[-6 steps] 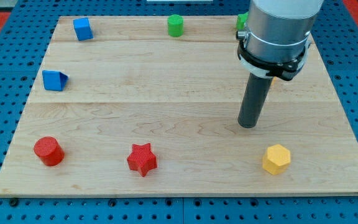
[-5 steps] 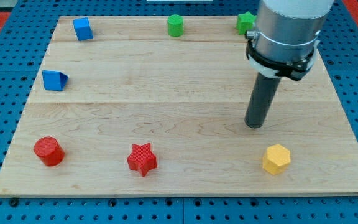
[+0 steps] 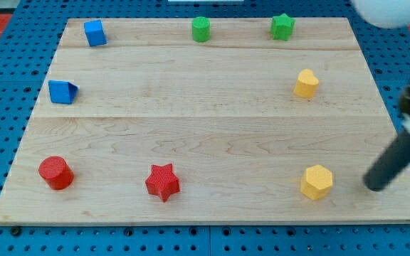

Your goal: Move the yellow hexagon to the center

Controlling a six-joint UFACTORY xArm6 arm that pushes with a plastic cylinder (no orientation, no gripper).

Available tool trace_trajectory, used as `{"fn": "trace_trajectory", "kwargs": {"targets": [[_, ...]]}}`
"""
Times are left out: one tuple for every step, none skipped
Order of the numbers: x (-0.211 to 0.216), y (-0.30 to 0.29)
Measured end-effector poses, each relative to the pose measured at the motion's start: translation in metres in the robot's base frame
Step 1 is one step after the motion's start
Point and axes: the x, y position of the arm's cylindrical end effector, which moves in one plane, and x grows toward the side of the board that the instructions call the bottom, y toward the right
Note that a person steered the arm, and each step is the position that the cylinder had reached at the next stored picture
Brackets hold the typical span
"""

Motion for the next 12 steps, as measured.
{"fn": "trace_trajectory", "kwargs": {"targets": [[0.021,-0.001],[0.019,-0.034],[-0.028,-0.119],[0.018,-0.107],[0.036,-0.153],[-0.024,-0.177],[-0.031,-0.175],[-0.026,-0.146],[-0.094,-0.139],[-0.079,-0.153],[-0.020,-0.110],[-0.027,-0.170]]}}
